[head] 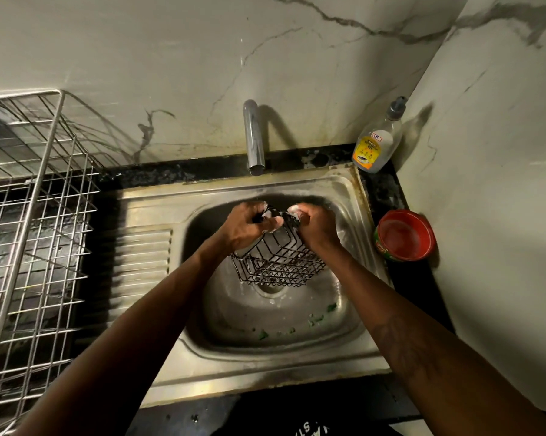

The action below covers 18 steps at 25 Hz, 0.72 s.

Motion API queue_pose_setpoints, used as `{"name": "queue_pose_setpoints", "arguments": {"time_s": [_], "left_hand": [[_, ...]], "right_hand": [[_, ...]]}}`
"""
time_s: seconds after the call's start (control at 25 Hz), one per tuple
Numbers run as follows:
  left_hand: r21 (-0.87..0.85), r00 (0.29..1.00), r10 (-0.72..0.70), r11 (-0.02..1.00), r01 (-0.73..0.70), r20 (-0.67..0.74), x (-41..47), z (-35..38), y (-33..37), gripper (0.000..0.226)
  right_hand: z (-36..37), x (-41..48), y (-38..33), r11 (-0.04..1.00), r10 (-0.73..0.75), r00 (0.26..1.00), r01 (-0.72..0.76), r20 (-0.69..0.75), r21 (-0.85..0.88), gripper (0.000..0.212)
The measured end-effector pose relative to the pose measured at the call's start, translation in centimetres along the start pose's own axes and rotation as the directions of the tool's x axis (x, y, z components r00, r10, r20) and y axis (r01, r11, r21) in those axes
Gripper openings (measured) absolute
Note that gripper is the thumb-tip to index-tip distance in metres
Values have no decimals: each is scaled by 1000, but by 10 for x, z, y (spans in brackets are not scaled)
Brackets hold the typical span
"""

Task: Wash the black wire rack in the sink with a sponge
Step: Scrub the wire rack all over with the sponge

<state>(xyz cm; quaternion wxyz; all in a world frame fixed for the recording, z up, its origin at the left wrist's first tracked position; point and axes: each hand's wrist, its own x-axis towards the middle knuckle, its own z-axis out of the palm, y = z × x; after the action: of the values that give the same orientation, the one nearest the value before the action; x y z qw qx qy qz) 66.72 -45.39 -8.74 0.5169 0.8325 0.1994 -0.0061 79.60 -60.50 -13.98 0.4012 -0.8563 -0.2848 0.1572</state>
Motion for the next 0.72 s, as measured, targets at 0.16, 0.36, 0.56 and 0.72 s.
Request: {"name": "queue_pose_setpoints", "arguments": {"time_s": [0.16,0.36,0.56,0.72], "left_hand": [[119,990,85,988,-99,115,6,6,9,33],[378,947,218,877,-296,237,-4,2,28,33],[658,947,102,696,-287,305,-25,-7,-3,24],[780,945,-63,584,-226,321,-39,0,-45,24]], "right_hand": [[-3,-4,8,986,-142,975,154,170,-60,42],[-13,-16,11,966,-220,956,241,191,-94,41],[10,-40,8,930,-255,945,298,207,-214,14],[26,-55,14,942,-144,953,215,268,-259,33]]}}
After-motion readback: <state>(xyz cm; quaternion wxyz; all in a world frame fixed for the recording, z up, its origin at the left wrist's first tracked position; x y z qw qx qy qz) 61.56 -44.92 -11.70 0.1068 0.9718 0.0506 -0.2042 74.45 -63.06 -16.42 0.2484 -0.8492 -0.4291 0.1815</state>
